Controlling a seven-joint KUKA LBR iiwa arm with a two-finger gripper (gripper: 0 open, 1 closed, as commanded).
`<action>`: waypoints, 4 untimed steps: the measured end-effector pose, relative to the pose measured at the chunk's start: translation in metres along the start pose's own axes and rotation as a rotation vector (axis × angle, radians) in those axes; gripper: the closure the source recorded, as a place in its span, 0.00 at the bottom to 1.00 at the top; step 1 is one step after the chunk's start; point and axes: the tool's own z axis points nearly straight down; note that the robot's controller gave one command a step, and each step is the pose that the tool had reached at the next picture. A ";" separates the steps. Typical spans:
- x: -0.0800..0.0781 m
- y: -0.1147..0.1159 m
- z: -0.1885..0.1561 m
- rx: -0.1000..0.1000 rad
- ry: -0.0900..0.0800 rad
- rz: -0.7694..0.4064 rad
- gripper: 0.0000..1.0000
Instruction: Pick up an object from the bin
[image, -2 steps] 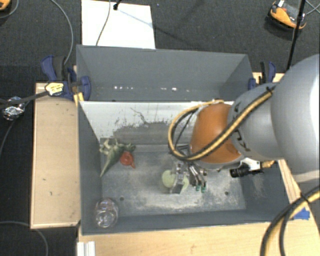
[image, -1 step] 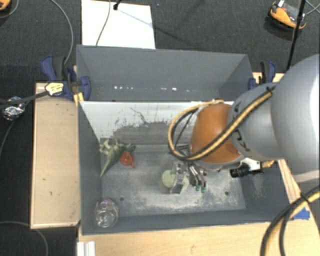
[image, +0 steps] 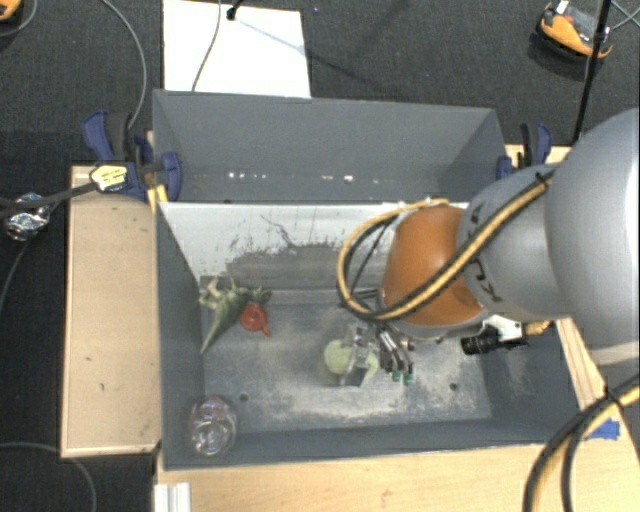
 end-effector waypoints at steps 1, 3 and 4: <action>-0.001 0.000 -0.010 0.000 -0.002 -0.001 1.00; 0.000 0.000 -0.025 0.001 0.001 -0.002 1.00; -0.001 0.000 -0.036 0.000 -0.002 -0.002 1.00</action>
Offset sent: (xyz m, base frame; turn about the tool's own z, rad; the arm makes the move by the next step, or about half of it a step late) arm 0.0000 0.0001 0.0059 0.0000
